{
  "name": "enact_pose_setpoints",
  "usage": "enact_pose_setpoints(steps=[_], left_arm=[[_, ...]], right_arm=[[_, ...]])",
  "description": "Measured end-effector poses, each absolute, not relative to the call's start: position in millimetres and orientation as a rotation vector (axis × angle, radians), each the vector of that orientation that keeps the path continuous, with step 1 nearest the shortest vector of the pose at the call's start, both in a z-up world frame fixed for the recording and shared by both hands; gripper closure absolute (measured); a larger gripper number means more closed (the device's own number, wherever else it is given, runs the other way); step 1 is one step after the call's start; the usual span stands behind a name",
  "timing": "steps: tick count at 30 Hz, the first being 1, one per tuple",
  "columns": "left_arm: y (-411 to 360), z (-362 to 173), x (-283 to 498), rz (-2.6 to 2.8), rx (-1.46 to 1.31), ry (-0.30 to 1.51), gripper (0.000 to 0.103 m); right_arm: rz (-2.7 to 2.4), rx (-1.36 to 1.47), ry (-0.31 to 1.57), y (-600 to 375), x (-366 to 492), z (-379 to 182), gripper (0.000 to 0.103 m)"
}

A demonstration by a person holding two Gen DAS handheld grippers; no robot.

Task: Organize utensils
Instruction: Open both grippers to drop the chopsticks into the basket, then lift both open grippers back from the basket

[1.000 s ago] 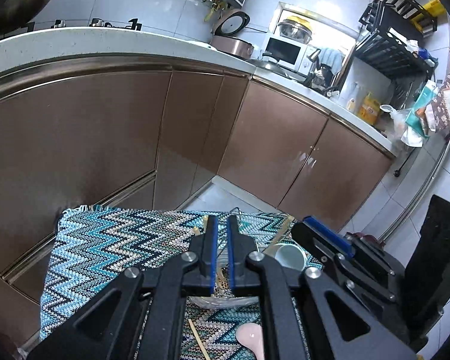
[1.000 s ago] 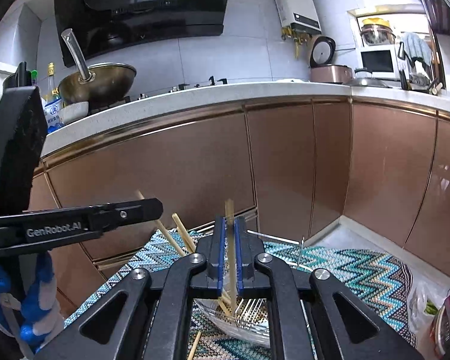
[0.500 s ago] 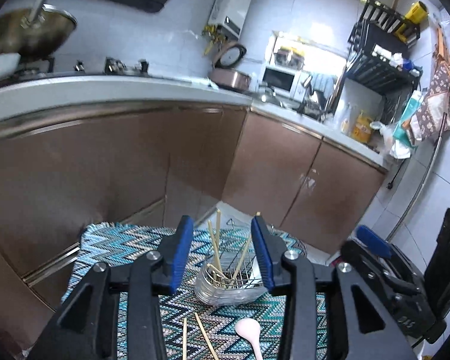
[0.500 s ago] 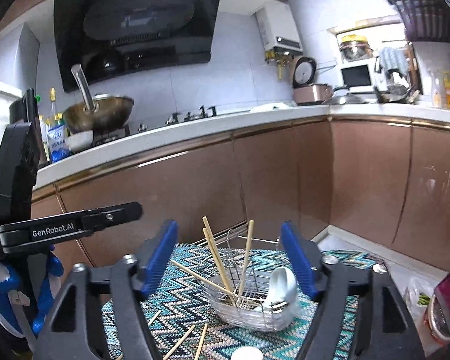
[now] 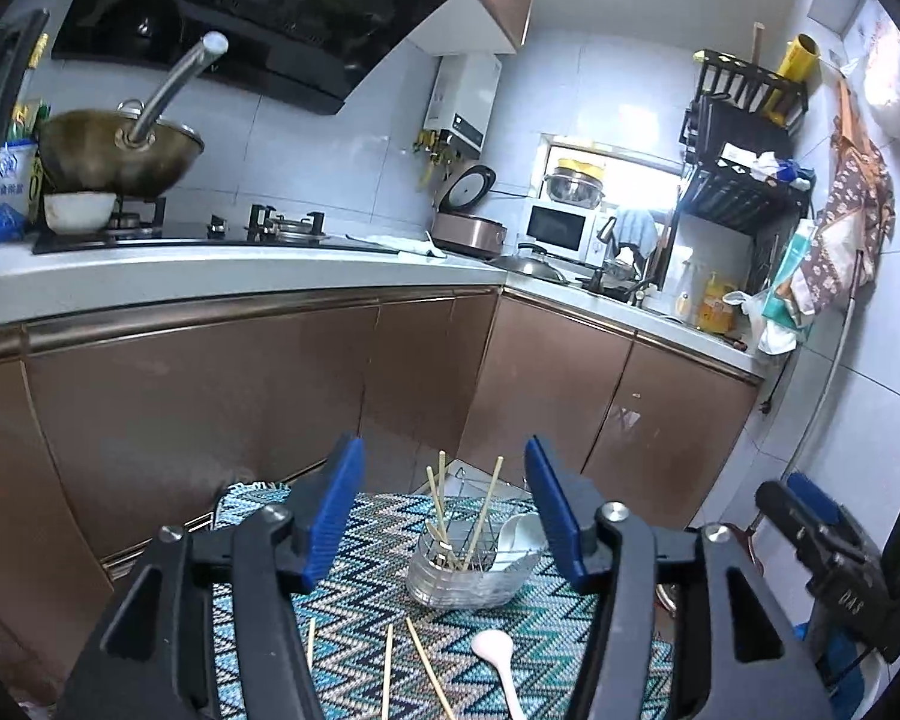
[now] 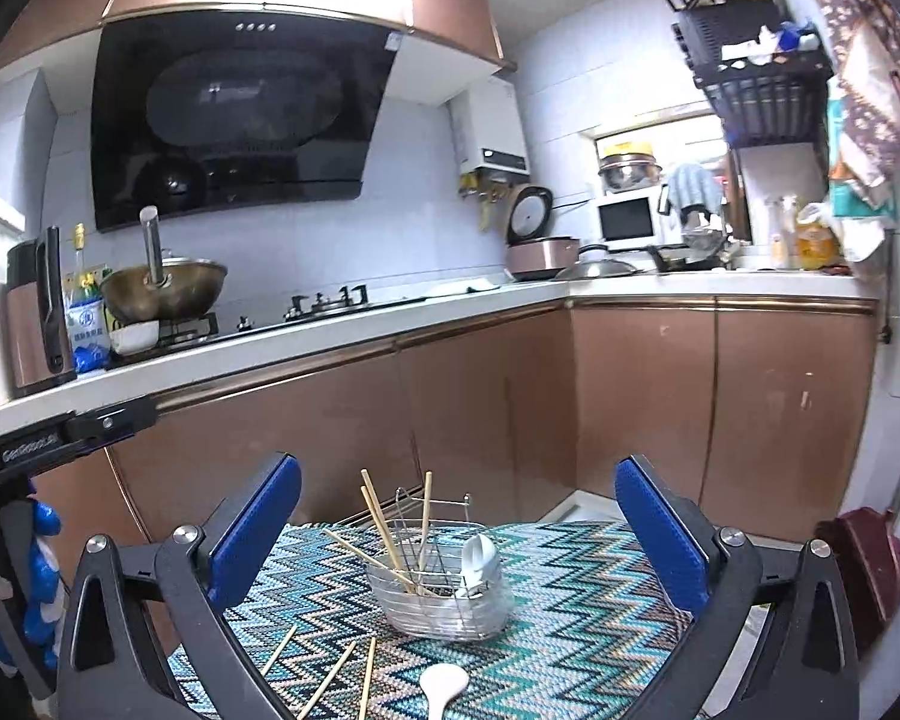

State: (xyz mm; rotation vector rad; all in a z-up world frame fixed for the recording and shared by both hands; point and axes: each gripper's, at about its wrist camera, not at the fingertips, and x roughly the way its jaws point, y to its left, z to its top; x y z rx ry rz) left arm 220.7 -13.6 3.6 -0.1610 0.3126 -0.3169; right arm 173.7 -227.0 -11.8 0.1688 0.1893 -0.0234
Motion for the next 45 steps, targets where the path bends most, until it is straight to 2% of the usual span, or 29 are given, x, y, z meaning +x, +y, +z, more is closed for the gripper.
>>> enact_pose_setpoints(steps=[11,19,23,33,45], left_arm=[[6,-2,163,-0.276,-0.209,0.274,0.045],[10,1,122,-0.201,-0.204,0.213,0.044],[7,1,105,-0.176,-0.184,0.191,0.040],[15,-4,86,-0.138,-0.193,0.176,0.033],[30,-5,71,-0.105,-0.216,0.159,0.032]], right_arm=[[-0.083,0.126,0.073,-206,106,11,0.000],[-0.104,0.132,0.048,-201,79,7,0.000],[-0.118,0.133,0.050,-200,71,2,0.000],[-0.113,0.119,0.016,-190,55,-2,0.000],[-0.120,0.099,-0.038,-179,40,5,0.000]])
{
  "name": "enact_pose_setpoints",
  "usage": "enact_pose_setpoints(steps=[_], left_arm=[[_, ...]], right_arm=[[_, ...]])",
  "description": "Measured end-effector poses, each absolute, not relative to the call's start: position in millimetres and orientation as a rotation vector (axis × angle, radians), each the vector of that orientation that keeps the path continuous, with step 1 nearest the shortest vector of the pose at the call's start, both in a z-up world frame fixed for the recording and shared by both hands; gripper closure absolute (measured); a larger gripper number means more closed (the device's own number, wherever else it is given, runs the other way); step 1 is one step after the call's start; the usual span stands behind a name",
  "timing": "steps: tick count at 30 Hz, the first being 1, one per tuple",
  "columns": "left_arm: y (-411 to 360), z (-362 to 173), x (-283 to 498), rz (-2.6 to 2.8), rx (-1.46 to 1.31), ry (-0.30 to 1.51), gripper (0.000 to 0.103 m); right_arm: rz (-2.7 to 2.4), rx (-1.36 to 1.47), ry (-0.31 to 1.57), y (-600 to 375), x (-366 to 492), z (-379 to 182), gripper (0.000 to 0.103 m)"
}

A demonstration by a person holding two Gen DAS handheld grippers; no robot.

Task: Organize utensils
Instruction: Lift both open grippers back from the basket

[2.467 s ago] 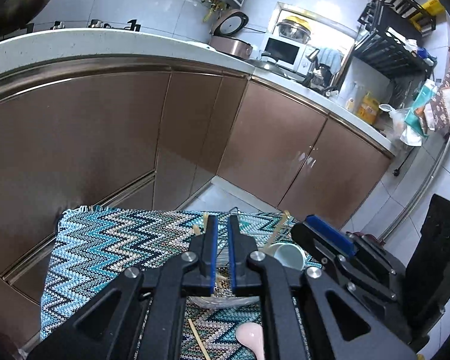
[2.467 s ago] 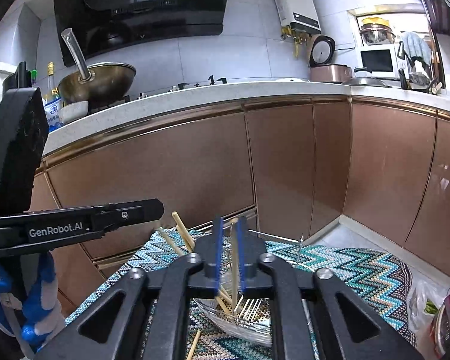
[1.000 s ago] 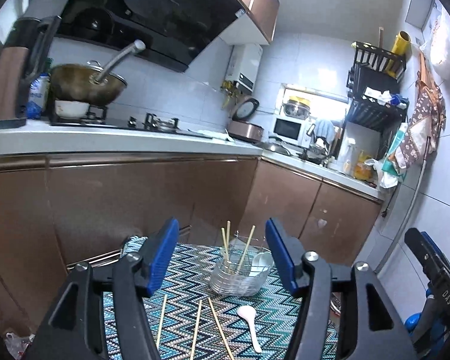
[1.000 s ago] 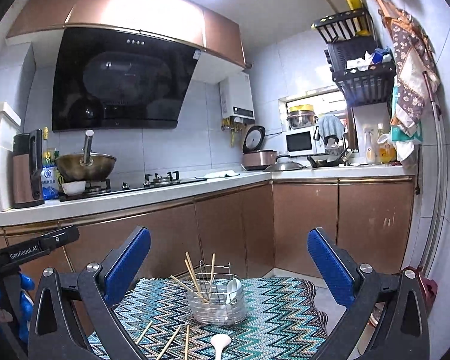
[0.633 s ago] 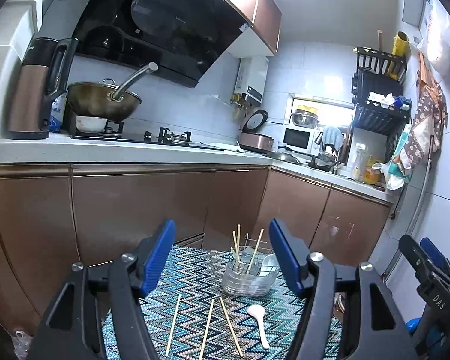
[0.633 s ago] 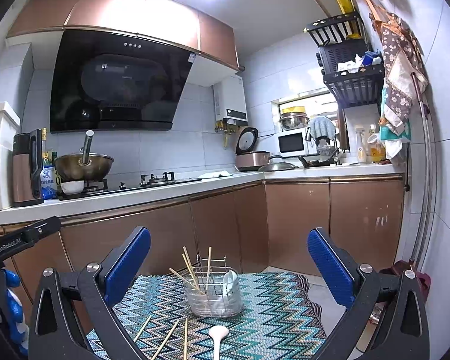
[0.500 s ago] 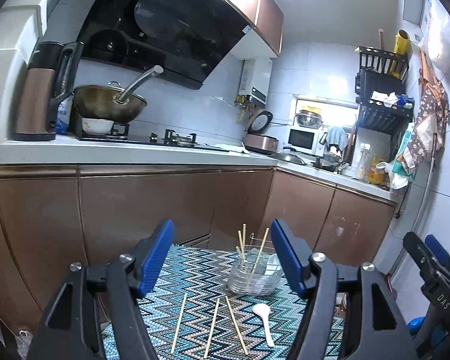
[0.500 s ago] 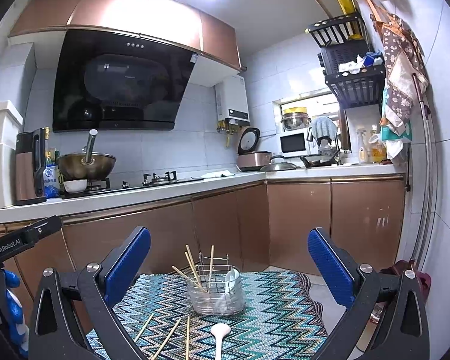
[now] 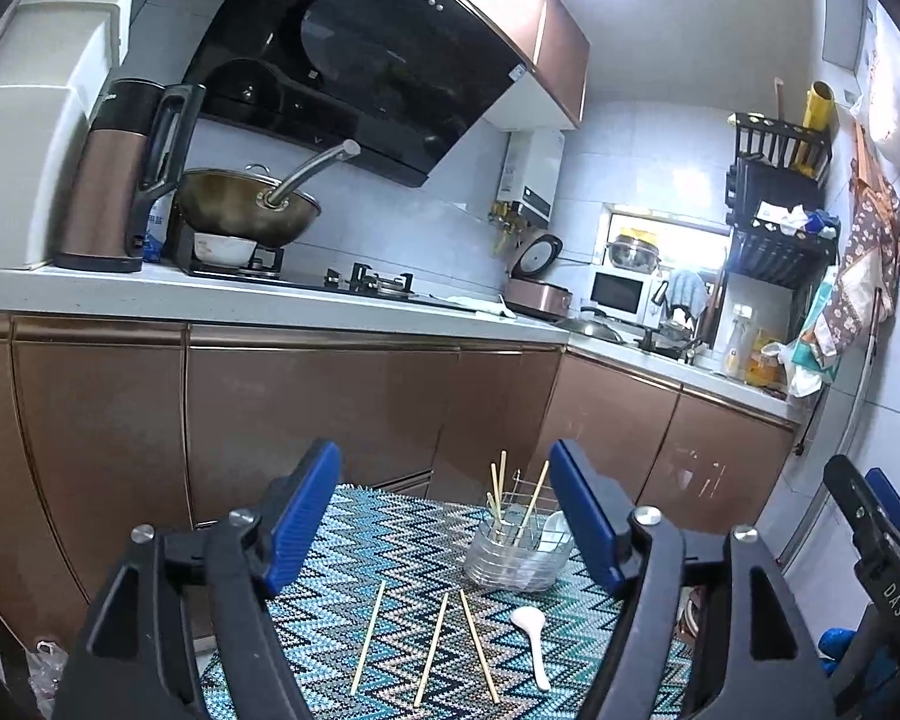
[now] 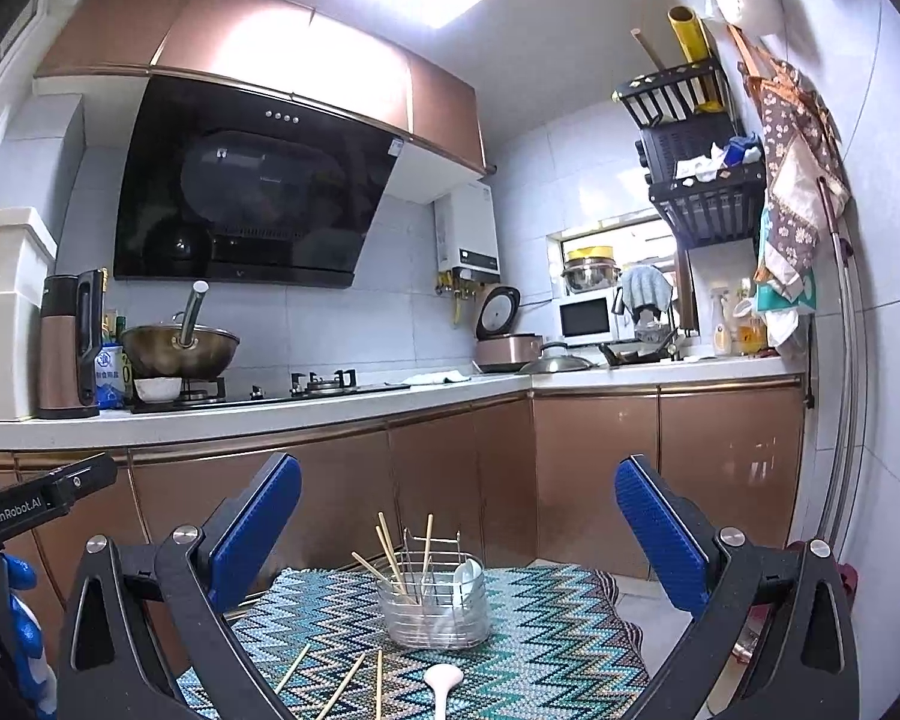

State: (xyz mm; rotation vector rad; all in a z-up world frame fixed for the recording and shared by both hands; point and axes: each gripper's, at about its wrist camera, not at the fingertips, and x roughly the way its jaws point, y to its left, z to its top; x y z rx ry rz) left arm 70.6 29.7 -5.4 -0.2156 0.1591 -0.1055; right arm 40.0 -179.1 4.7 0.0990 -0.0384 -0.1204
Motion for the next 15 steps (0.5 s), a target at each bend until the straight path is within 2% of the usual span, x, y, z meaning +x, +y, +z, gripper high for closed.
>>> enact_pose_setpoints(steps=[15], left_arm=[[50,-2,61,-0.102,-0.248,0.125,0.032]], right_arm=[[-0.088,0.100,-0.055,-173,36,6,0.000]])
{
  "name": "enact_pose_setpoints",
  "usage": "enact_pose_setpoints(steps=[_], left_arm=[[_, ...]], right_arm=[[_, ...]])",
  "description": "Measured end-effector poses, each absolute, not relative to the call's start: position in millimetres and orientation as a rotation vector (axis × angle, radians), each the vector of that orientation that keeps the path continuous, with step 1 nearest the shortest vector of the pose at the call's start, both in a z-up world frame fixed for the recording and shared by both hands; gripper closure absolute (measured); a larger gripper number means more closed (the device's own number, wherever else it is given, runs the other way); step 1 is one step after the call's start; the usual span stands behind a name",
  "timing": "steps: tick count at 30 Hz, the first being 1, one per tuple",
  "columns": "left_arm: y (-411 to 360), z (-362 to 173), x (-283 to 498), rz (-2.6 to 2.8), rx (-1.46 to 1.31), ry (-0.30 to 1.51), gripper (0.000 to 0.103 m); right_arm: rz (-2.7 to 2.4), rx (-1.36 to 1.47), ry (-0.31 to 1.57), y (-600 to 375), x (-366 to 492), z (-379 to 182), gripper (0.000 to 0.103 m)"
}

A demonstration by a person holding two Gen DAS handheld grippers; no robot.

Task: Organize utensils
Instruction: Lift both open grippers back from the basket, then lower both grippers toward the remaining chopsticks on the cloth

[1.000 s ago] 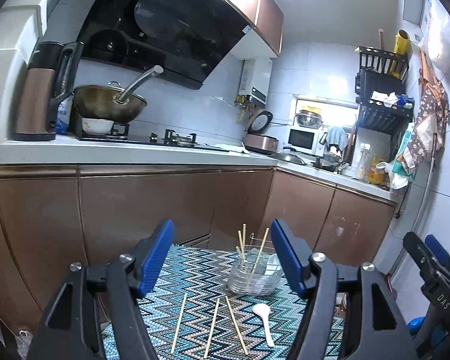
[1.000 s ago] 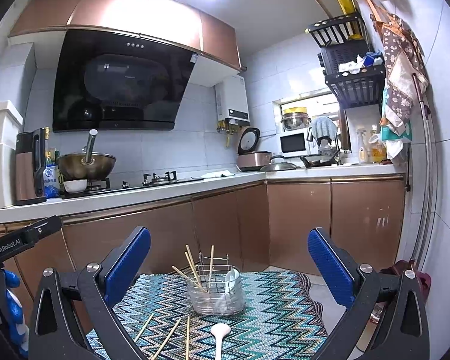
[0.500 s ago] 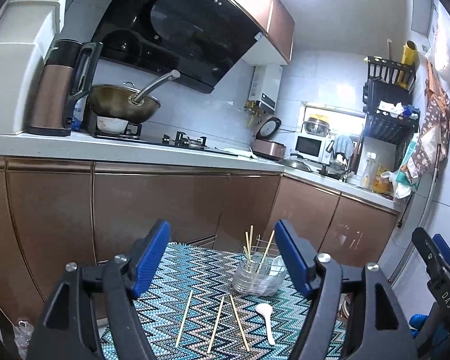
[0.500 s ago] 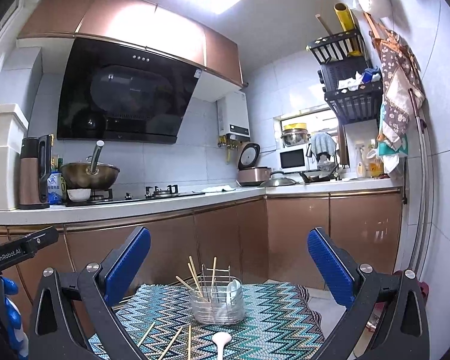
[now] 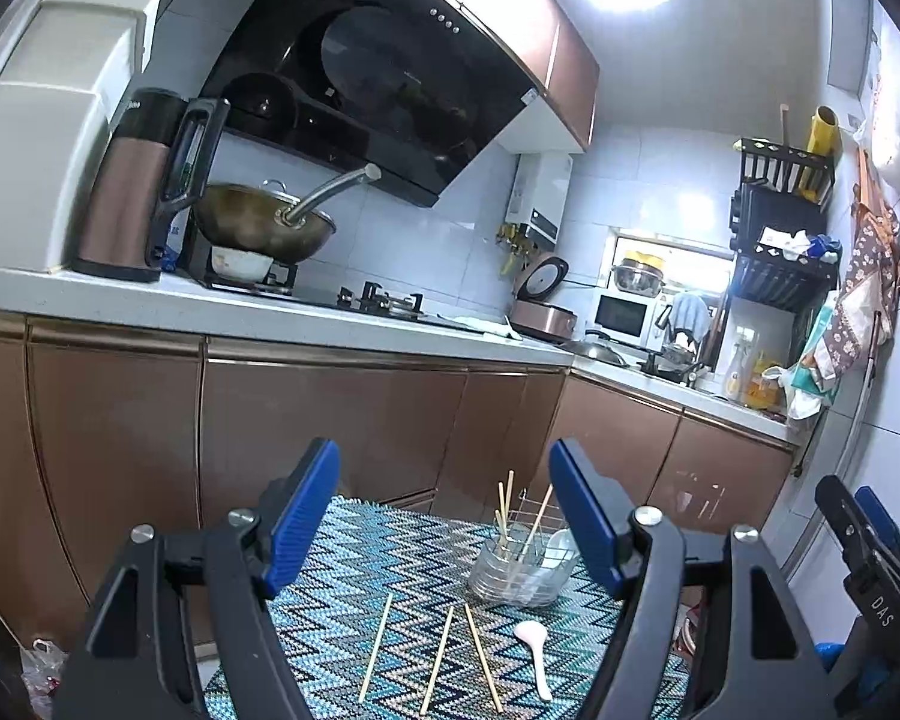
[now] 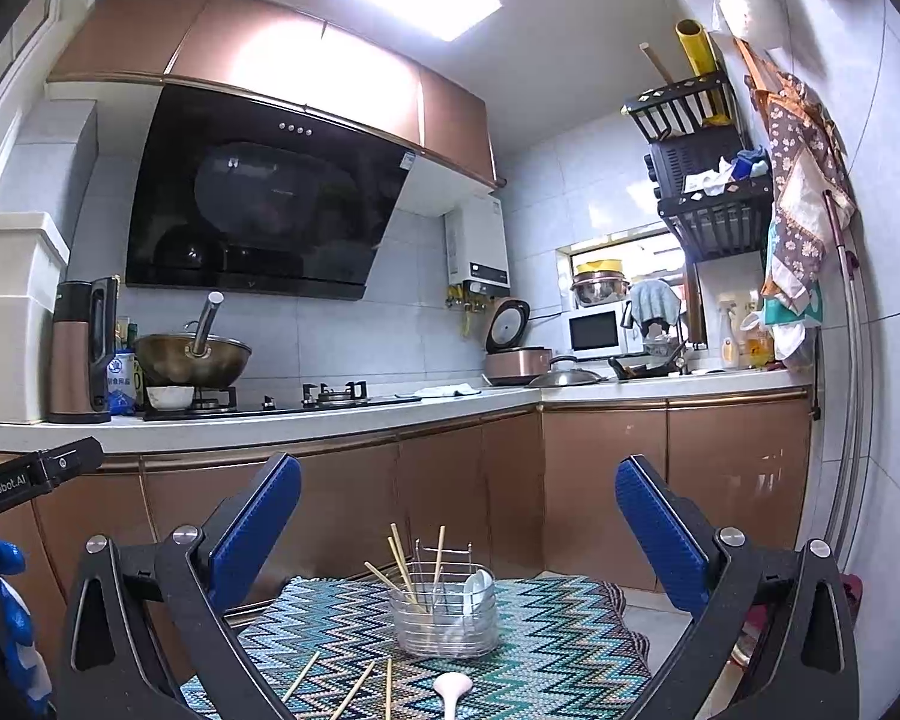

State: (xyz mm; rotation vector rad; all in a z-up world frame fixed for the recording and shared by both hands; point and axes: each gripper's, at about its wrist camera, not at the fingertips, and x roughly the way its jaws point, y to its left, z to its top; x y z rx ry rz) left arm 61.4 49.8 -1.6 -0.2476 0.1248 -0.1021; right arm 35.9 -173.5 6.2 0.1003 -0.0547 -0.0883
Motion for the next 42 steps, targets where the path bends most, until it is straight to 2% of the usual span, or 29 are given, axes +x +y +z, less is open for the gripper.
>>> enact_pose_setpoints(steps=[13,22,24,26,32,38,42], left_arm=[[51,-29,94,-0.112,-0.239,0.226,0.032],[42,-69,150,-0.167,-0.233,0.425,0.032],[39,-80,165,-0.182,-0.228,0.474,0.032],[35,-93,183,-0.206,-0.226,0.532,0.032],[29,-139,237,-0.276,-0.245,0.722,0.033],[9,-178,288,-0.347,-0.208,0.879,0.034],[-3,-200,314,-0.361,-0.182,0.951,0.041]], right_arm=[[-0.051,0.126,0.067,-173,64,-15,0.000],[-0.016,0.135,0.229,-176,107,-48,0.001],[0.015,0.141,0.277,-176,119,-57,0.006],[0.045,0.153,0.335,-178,134,-67,0.022],[0.116,0.162,0.504,-178,179,-107,0.046],[0.181,0.151,0.644,-176,219,-142,0.055],[0.198,0.142,0.707,-177,241,-162,0.056]])
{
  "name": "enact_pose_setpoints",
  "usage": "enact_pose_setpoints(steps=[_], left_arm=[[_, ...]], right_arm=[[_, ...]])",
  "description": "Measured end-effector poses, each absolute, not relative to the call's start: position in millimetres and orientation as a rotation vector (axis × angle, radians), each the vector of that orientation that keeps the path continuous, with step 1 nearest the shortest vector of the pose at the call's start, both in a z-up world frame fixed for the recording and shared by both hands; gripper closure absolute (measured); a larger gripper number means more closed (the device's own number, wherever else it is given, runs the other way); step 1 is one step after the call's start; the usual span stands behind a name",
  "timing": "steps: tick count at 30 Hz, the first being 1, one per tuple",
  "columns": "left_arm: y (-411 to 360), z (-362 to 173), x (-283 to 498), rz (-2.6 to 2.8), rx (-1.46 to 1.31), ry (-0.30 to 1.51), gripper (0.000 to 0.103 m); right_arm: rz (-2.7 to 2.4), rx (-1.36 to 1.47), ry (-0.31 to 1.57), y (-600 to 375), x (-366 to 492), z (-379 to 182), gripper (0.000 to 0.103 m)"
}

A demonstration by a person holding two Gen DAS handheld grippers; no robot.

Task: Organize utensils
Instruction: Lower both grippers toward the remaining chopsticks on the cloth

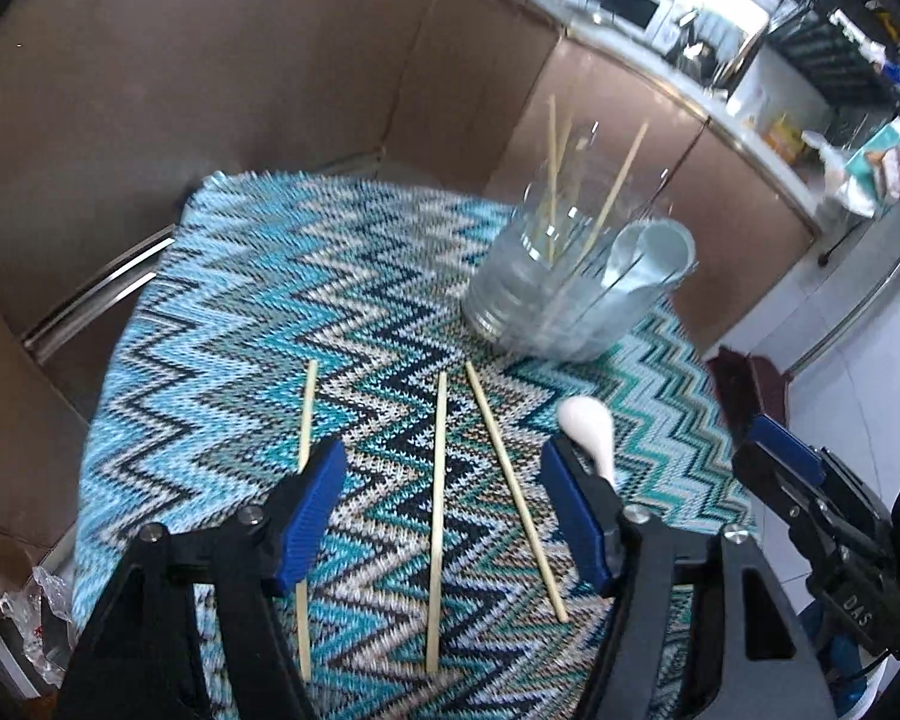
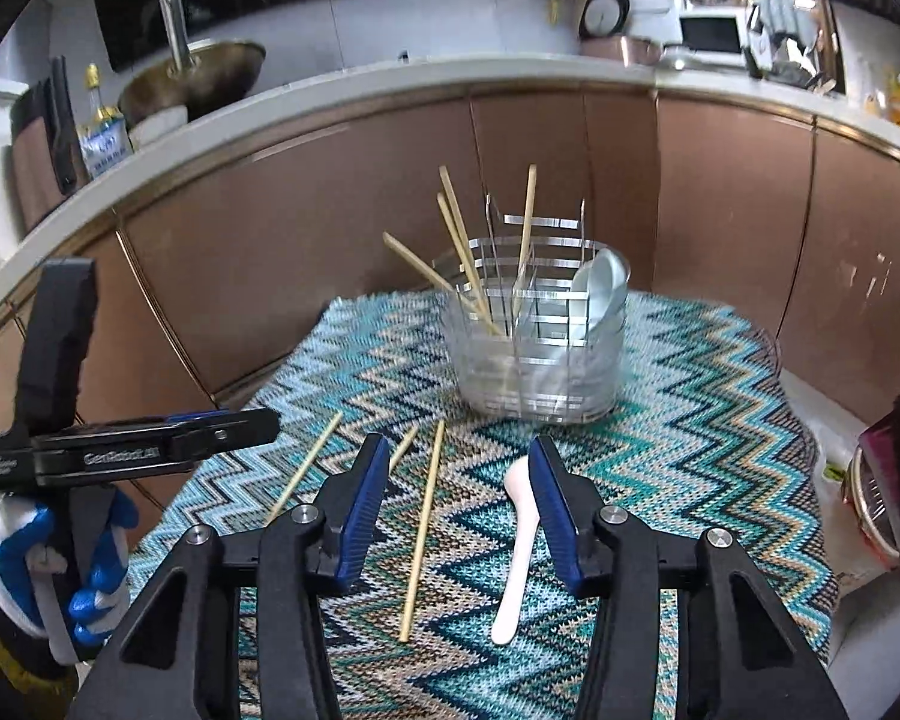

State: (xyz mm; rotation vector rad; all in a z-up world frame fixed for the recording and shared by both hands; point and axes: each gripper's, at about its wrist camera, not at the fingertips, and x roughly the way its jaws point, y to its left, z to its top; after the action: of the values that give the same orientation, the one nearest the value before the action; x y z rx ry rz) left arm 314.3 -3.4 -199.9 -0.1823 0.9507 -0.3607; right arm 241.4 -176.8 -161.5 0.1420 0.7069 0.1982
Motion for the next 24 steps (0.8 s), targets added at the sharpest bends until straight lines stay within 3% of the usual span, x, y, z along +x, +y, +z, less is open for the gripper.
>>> enact_pose_setpoints(steps=[4,6,21,24], left_arm=[[-14,-222,337,-0.375,-0.143,1.013,0.049],[-18,-232,349,-0.381,-0.127,1.050,0.059],[-36,-277,397,-0.489,-0.112,1.243,0.080],[-36,-280,401,-0.495,-0.099,1.249,0.089]], right_arm=[[0.219,0.135,0.763,-175,263,-180,0.058],[0.231,0.123,0.789,-172,272,-188,0.060],[0.325,0.085,0.963,-145,319,-238,0.080],[0.343,0.082,0.989,-139,330,-244,0.084]])
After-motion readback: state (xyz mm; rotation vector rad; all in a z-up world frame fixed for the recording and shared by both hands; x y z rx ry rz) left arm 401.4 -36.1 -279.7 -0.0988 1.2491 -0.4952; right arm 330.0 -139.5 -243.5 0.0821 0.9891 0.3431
